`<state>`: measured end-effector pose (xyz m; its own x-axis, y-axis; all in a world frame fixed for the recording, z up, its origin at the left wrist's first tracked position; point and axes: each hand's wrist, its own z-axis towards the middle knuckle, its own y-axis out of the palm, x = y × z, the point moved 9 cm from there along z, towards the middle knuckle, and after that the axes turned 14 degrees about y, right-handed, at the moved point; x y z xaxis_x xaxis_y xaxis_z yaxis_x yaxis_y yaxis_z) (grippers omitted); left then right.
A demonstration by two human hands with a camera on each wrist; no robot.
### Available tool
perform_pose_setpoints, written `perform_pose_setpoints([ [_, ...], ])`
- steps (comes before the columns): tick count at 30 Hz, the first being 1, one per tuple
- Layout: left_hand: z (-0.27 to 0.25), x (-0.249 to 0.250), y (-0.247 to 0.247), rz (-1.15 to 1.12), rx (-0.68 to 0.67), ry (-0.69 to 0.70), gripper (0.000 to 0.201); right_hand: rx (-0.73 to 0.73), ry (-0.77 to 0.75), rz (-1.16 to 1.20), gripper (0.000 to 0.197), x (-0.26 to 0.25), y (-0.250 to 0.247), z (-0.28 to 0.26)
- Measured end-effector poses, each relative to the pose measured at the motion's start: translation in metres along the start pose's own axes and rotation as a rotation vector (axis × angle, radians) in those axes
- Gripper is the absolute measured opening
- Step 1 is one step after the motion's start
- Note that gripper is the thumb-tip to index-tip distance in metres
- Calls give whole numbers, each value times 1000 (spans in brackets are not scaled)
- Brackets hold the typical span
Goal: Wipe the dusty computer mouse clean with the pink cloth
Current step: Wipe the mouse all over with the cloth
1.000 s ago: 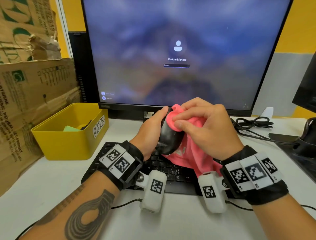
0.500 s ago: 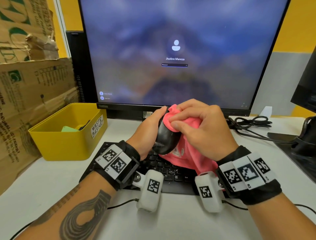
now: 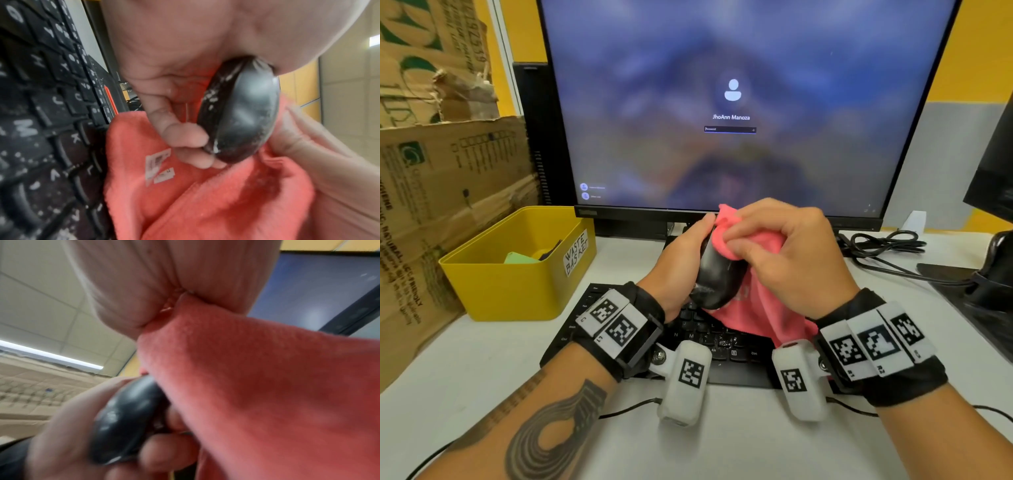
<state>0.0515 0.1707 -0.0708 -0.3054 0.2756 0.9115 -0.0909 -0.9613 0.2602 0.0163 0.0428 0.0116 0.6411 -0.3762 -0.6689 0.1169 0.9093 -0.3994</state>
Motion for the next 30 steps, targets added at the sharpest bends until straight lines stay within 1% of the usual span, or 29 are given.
perform_pose_setpoints([
  [3,-3,-2,8,-34,-32,-9,46,128,75,-11,19,16,-26,9],
  [5,-3,2,9,-76,-15,10,48,154,131,86,26,24,-38,12],
  [7,-2,6,9,-120,-19,30,48,165,156,235,23,26,-47,14],
  [9,-2,8,10,-129,-13,18,51,156,150,351,20,24,-52,15],
  [12,-2,6,7,-152,19,-11,51,92,184,465,20,24,-47,16],
  [15,-2,5,2,-154,69,-65,46,56,226,553,30,26,-43,15],
  [17,-4,4,-1,-146,80,-101,42,22,228,592,35,23,-41,13],
  [19,-6,5,-1,-140,83,-116,42,-22,206,593,34,17,-36,11],
  [22,-9,3,-1,-115,100,-146,53,-58,177,525,28,13,-26,9],
  [25,-10,1,0,-80,108,-173,62,-63,161,468,27,13,-21,9],
  [30,-10,-1,1,-19,102,-179,59,-85,161,428,26,12,-18,7],
])
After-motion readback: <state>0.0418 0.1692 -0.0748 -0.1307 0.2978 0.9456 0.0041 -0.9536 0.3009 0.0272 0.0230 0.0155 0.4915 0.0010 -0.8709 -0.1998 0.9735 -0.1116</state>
